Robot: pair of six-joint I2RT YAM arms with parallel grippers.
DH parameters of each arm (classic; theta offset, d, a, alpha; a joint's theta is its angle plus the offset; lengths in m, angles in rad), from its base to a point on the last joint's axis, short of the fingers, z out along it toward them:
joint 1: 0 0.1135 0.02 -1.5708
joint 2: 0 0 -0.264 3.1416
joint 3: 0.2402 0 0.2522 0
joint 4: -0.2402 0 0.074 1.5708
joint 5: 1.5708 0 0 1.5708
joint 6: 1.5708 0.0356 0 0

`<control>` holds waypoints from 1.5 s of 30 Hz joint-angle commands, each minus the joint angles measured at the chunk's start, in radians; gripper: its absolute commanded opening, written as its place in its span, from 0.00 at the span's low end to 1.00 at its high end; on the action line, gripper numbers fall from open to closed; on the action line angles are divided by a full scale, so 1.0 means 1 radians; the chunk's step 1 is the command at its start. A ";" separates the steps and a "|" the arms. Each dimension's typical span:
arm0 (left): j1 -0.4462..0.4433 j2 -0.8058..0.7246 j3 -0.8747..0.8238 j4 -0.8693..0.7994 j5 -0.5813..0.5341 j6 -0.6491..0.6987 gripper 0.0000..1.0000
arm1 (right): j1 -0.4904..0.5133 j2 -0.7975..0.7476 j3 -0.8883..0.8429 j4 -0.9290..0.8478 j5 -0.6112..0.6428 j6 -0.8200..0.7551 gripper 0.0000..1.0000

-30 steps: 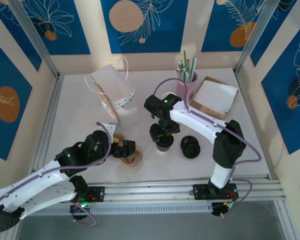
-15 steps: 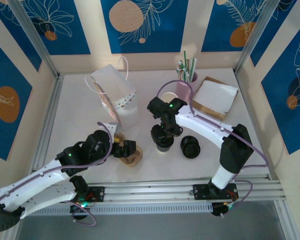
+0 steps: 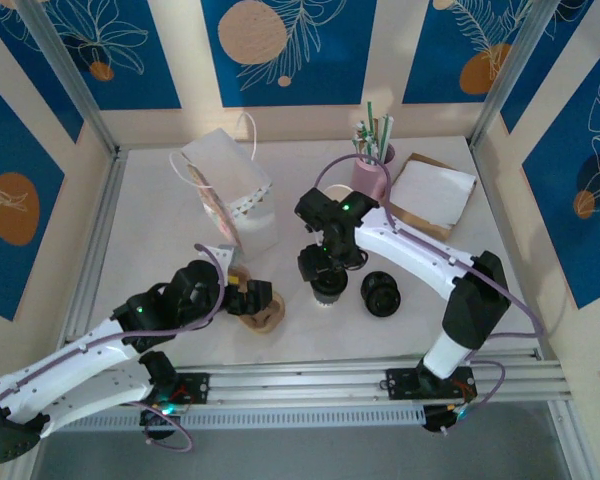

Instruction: Pack the takeout coffee

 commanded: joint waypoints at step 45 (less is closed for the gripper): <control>0.014 -0.028 0.006 -0.016 -0.018 -0.015 1.00 | 0.032 0.016 -0.059 -0.024 0.009 0.034 0.55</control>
